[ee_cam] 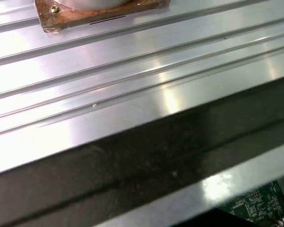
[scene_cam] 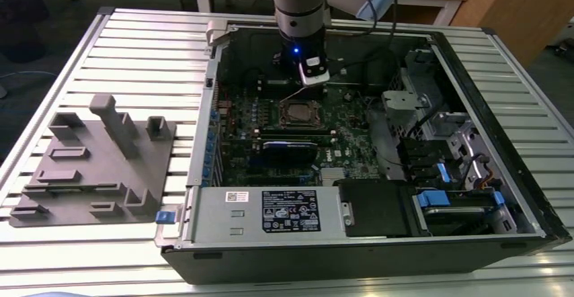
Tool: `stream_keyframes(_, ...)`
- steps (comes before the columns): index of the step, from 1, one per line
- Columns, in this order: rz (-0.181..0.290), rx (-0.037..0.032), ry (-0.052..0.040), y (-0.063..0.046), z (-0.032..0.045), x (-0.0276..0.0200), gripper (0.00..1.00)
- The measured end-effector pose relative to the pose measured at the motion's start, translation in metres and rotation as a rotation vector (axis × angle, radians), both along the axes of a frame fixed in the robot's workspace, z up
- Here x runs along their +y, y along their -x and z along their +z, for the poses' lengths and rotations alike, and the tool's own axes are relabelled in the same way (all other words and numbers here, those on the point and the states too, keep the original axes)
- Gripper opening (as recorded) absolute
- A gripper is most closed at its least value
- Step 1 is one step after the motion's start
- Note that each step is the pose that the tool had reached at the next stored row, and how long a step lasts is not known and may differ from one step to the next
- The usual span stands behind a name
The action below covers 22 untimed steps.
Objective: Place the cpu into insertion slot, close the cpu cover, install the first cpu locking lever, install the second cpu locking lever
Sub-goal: 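Install the first cpu locking lever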
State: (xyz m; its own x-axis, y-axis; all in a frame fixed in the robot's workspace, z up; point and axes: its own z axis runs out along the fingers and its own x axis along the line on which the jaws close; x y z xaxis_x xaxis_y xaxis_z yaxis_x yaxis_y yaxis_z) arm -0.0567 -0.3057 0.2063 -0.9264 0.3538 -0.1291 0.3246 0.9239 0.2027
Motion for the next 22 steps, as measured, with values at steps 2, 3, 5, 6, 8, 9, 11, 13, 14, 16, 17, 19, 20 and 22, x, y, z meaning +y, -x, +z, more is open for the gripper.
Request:
stream_keyframes(2,0.000,0.0001,0.0002,0.000,0.0039,0.0000,0.11)
stream_keyframes(3,0.000,0.0001,0.0001,0.000,0.0056,0.0000,0.11)
stream_keyframes(5,0.000,0.0000,0.0000,0.000,0.0089,0.0000,0.11)
stream_keyframes(6,0.000,0.0000,0.0001,0.000,0.0102,0.0000,0.11)
stream_keyframes(8,0.000,0.0000,0.0001,0.000,0.0124,0.0000,0.11)
stream_keyframes(9,0.000,0.0000,0.0001,0.000,0.0134,0.0000,0.11)
stream_keyframes(11,0.000,0.0001,0.0001,0.000,0.0148,0.0000,0.11)
stream_keyframes(13,0.000,-0.0001,-0.0001,0.000,0.0153,0.0000,0.11)
stream_keyframes(14,0.000,-0.0001,-0.0001,0.000,0.0155,0.0000,0.11)
stream_keyframes(16,0.000,0.0000,0.0000,0.000,0.0156,0.0000,0.11)
stream_keyframes(17,0.000,0.0000,0.0000,0.000,0.0156,0.0000,0.11)
stream_keyframes(19,0.000,0.0000,0.0000,0.000,0.0156,0.0000,0.11)
stream_keyframes(20,0.000,0.0001,0.0001,0.000,0.0158,0.0000,0.11)
stream_keyframes(22,0.000,0.0003,0.0004,0.000,0.0166,0.0000,0.11)
